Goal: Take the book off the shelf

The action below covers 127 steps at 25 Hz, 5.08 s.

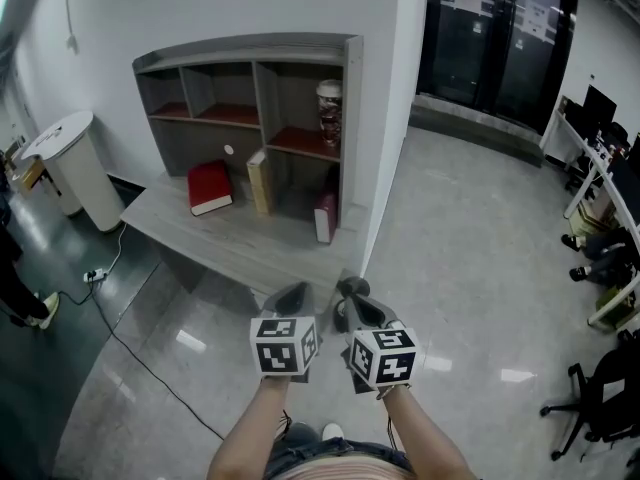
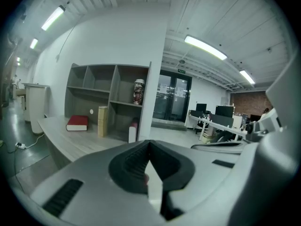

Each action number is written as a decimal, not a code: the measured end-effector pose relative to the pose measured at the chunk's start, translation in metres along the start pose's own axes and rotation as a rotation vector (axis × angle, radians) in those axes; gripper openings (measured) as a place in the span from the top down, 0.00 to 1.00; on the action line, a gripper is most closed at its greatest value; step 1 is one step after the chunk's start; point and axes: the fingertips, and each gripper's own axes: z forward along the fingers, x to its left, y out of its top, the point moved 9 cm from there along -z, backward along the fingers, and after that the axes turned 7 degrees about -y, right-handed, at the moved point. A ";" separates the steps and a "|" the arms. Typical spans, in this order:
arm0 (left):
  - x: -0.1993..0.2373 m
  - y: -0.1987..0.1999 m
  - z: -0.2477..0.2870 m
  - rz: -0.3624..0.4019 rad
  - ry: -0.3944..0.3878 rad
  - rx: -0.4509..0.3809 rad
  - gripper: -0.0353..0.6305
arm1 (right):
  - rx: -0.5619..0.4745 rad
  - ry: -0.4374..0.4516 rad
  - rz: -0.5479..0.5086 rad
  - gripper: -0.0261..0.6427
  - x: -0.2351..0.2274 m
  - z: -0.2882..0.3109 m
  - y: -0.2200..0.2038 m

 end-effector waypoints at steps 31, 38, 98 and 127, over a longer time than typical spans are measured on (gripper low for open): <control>0.034 0.041 0.083 -0.073 0.001 0.062 0.93 | 0.016 -0.057 0.001 0.96 -0.042 0.061 0.037; 0.048 0.056 0.122 -0.051 -0.024 0.103 0.93 | 0.055 -0.080 0.009 0.96 -0.048 0.097 0.042; 0.136 0.095 0.360 0.005 -0.167 0.570 0.64 | 0.271 -0.243 0.057 0.96 -0.093 0.303 0.084; 0.142 0.078 0.387 -0.051 -0.149 0.664 0.60 | 0.339 -0.275 0.075 0.96 -0.108 0.319 0.073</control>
